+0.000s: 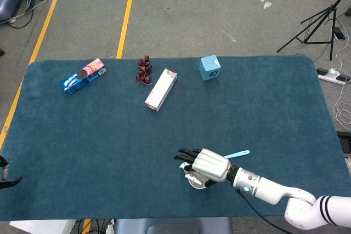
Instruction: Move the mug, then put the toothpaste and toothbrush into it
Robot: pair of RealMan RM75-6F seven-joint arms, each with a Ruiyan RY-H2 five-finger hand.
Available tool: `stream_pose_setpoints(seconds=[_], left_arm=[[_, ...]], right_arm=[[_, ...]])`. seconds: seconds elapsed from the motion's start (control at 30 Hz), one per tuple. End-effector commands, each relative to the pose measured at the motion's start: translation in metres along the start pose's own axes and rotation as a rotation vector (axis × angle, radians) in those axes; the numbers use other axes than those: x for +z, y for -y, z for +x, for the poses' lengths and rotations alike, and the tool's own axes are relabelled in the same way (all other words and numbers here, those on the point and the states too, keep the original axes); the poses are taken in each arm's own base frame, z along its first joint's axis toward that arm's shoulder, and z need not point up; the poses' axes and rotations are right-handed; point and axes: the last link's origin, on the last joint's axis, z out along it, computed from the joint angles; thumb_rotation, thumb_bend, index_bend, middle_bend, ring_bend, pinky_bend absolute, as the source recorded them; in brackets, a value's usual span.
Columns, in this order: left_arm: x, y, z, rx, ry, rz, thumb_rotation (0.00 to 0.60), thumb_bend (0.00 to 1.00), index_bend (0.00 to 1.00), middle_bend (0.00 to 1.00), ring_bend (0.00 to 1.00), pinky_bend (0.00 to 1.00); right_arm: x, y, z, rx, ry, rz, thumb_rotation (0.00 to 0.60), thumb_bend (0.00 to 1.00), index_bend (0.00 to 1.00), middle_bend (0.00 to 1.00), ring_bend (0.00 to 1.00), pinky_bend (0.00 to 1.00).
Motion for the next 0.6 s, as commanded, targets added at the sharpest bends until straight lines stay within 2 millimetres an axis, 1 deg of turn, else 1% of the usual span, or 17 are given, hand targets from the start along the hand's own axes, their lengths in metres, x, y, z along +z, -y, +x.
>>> stream_pose_setpoints(seconds=[0.03,0.6], left_arm=[[0.0000,0.0000,0.0000,-0.001,0.000,0.000,0.600,0.00,0.88,0.48,0.43,0.56],[0.0001,-0.0003,-0.0003,0.002,0.003,0.001,0.600,0.00,0.88,0.48,0.43,0.56]], right_arm=[[0.0004,-0.0005,-0.0010,0.000,0.004,-0.001,0.600,0.25,0.61,0.15,0.04,0.33],[-0.0011,-0.0074,-0.0067,0.001,0.032,-0.028,0.600,0.24,0.61,0.15,0.03,0.32]])
